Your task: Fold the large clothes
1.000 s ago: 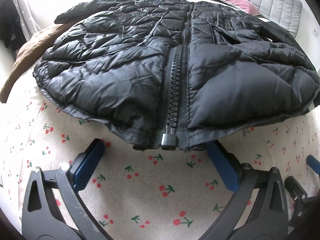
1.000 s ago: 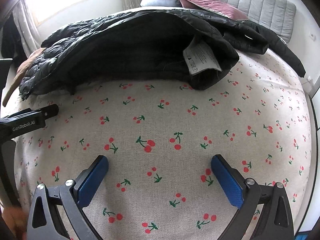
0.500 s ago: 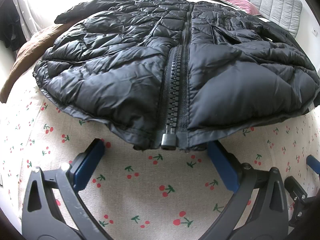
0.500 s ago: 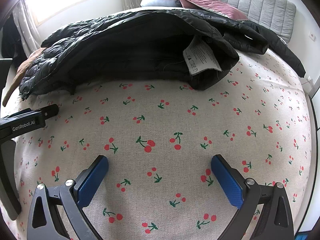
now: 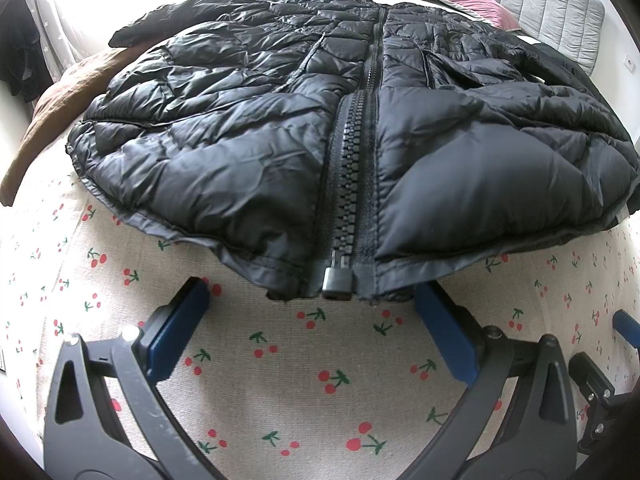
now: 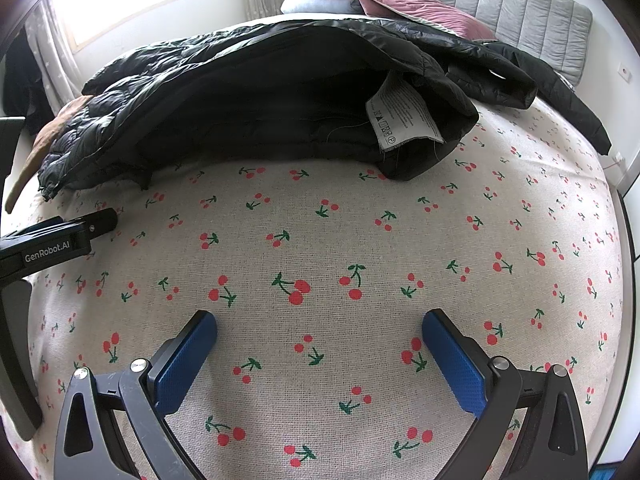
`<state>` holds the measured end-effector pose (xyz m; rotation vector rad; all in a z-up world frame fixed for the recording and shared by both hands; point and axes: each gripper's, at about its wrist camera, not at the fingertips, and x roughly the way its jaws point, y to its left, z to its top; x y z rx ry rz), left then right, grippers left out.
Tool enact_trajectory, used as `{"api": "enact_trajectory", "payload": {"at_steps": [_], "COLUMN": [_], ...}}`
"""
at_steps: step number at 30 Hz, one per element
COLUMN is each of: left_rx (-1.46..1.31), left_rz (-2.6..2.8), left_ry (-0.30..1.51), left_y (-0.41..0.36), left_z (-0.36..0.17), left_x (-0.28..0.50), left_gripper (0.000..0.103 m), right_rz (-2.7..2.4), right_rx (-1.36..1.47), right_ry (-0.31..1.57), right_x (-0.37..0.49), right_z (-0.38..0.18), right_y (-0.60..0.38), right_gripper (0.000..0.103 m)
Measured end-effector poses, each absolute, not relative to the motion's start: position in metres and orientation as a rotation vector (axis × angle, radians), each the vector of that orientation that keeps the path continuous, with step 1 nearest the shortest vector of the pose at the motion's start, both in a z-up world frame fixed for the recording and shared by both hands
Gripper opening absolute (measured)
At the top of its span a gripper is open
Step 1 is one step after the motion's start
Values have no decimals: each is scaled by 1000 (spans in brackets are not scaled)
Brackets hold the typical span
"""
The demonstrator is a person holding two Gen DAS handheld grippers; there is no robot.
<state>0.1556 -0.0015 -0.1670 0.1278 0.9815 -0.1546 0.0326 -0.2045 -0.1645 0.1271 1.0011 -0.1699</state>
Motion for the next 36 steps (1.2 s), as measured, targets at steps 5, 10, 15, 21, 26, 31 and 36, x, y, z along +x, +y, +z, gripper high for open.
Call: {"api": "enact_trajectory", "payload": {"at_steps": [5, 10, 15, 21, 26, 31, 36], "left_rx": [126, 126, 149, -10, -33, -54, -38], "left_rz": [-155, -155, -264, -317, -222, -115, -79], "left_ry": [978, 980, 1067, 1079, 990, 972, 985], "left_y": [-1, 0, 10, 70, 133, 199, 237], "left_z": [-167, -168, -162, -129, -93, -92, -115], "left_x": [155, 155, 159, 165, 187, 213, 241], "left_gripper": [103, 103, 103, 103, 103, 103, 103], "right_rz": [-174, -195, -121, -111, -172, -190, -207], "right_rx": [127, 110, 142, 155, 140, 194, 132], "right_ry": [997, 1009, 1052, 949, 889, 874, 905], "right_x": [32, 42, 48, 41, 58, 76, 92], "right_z": [-165, -165, -156, -111, -92, -108, -129], "right_y": [-204, -201, -211, -245, -275, -288, -289], "right_gripper": [103, 103, 103, 103, 103, 103, 103]}}
